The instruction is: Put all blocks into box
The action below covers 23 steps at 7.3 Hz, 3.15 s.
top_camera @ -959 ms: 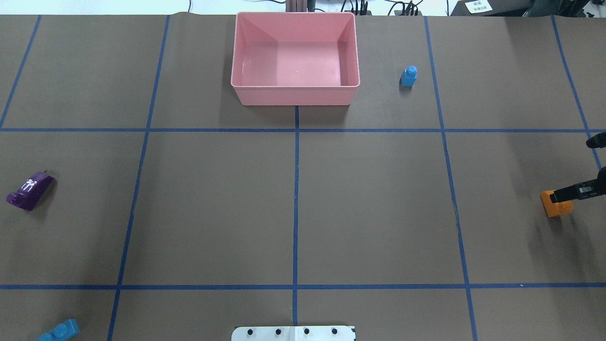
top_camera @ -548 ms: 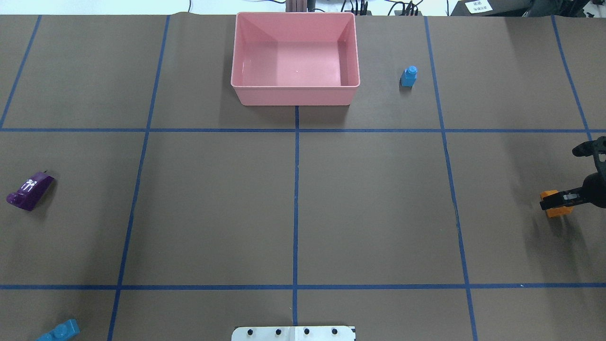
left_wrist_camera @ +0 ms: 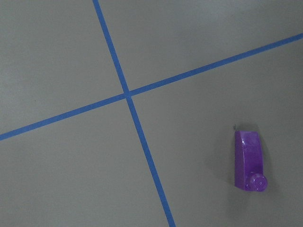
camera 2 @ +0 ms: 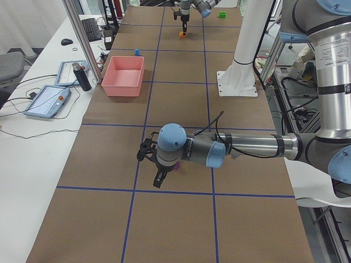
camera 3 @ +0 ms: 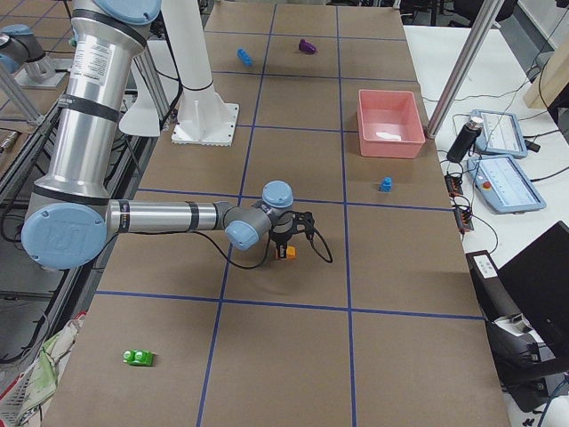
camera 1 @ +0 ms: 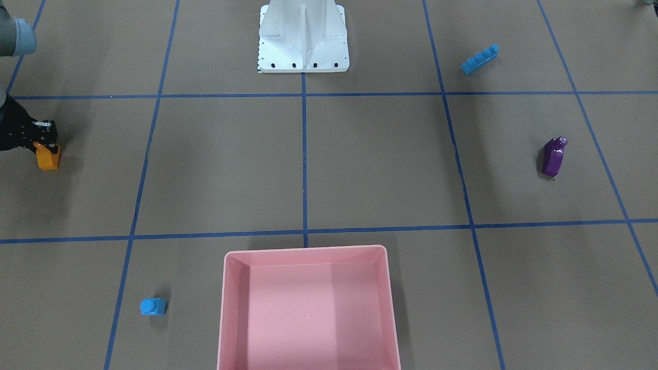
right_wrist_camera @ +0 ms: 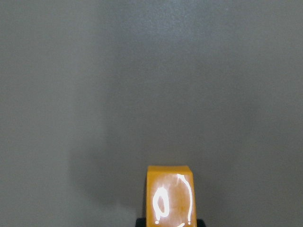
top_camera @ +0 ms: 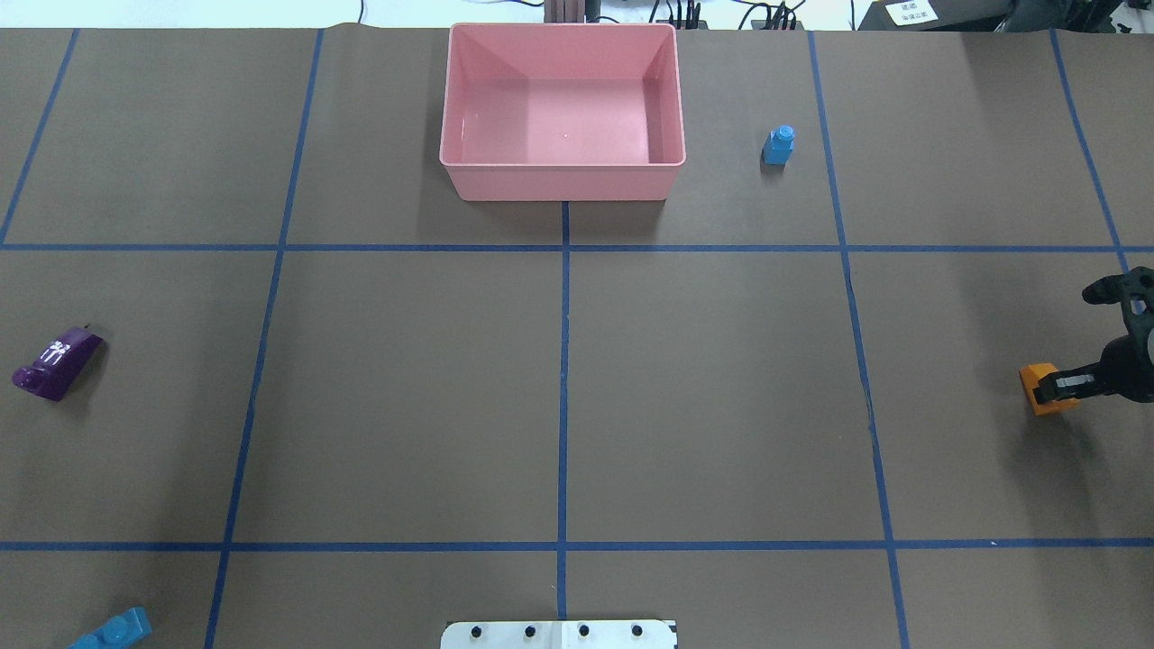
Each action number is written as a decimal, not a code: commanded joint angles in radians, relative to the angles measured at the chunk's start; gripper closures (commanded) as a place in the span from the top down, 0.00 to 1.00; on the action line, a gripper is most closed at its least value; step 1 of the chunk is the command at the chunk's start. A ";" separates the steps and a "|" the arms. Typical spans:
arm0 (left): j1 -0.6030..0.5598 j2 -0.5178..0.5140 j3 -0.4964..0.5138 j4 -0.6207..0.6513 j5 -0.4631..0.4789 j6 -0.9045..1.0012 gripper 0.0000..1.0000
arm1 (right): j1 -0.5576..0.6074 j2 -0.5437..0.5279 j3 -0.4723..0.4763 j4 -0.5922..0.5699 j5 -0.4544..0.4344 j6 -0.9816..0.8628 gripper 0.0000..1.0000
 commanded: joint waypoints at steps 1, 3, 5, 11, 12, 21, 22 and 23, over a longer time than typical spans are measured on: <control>0.000 0.000 0.000 -0.002 0.000 0.000 1.00 | 0.012 0.047 0.058 -0.002 0.004 0.002 0.00; 0.000 0.000 0.000 -0.002 0.000 0.002 1.00 | 0.017 0.250 0.051 -0.014 0.007 0.024 0.00; 0.000 -0.002 -0.001 -0.003 -0.002 0.003 1.00 | 0.014 0.440 0.047 -0.093 0.009 0.158 0.00; 0.058 -0.135 0.120 -0.083 -0.072 -0.046 1.00 | 0.000 1.291 -0.620 -0.423 -0.003 0.214 0.00; 0.058 -0.135 0.121 -0.081 -0.072 -0.044 1.00 | -0.005 1.359 -0.730 -0.422 -0.037 0.215 0.00; 0.233 -0.120 0.124 -0.181 -0.087 -0.054 1.00 | -0.033 1.460 -0.924 -0.409 -0.087 0.269 1.00; 0.245 -0.107 0.121 -0.181 -0.086 -0.057 1.00 | -0.006 1.422 -0.795 -0.533 -0.053 0.234 1.00; 0.264 -0.091 0.121 -0.181 -0.081 -0.055 1.00 | 0.021 1.385 -0.671 -0.655 -0.028 0.172 1.00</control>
